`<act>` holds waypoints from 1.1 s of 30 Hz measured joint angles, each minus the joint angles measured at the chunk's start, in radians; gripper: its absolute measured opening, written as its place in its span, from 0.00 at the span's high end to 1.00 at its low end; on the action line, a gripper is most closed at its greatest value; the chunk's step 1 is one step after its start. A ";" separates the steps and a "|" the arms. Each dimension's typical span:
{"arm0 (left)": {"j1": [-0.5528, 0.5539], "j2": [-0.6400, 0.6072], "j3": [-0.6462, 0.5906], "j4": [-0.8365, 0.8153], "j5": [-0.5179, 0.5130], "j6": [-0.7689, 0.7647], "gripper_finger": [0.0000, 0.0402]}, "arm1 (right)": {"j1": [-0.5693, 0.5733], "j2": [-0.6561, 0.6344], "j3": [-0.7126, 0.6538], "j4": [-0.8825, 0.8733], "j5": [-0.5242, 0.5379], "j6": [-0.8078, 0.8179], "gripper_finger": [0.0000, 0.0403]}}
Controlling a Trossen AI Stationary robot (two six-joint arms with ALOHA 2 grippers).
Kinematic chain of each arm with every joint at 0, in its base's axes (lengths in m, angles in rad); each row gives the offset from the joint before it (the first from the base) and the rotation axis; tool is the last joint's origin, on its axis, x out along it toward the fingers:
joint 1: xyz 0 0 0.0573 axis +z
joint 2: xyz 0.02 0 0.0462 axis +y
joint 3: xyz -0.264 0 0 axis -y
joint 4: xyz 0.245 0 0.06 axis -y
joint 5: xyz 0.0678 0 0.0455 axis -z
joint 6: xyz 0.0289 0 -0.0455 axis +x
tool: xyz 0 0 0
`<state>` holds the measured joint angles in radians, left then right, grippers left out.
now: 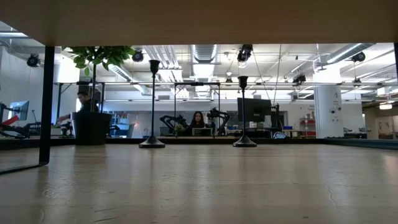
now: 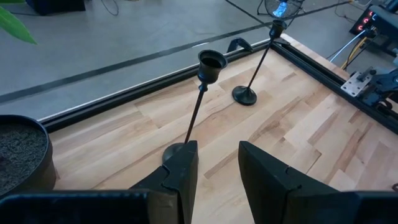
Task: Pick & Place candle stick holders
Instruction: Put the orange glass candle holder on the shelf
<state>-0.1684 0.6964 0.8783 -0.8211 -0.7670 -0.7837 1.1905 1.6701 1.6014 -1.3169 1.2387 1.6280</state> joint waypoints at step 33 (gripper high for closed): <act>0.000 0.000 0.000 -0.001 -0.001 0.022 0.70 | -0.072 0.208 -0.002 0.110 -0.076 0.092 0.48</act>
<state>-0.1684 0.6964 0.8783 -0.8223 -0.7677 -0.7613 1.1183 1.8778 1.5993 -1.2073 1.1625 1.7203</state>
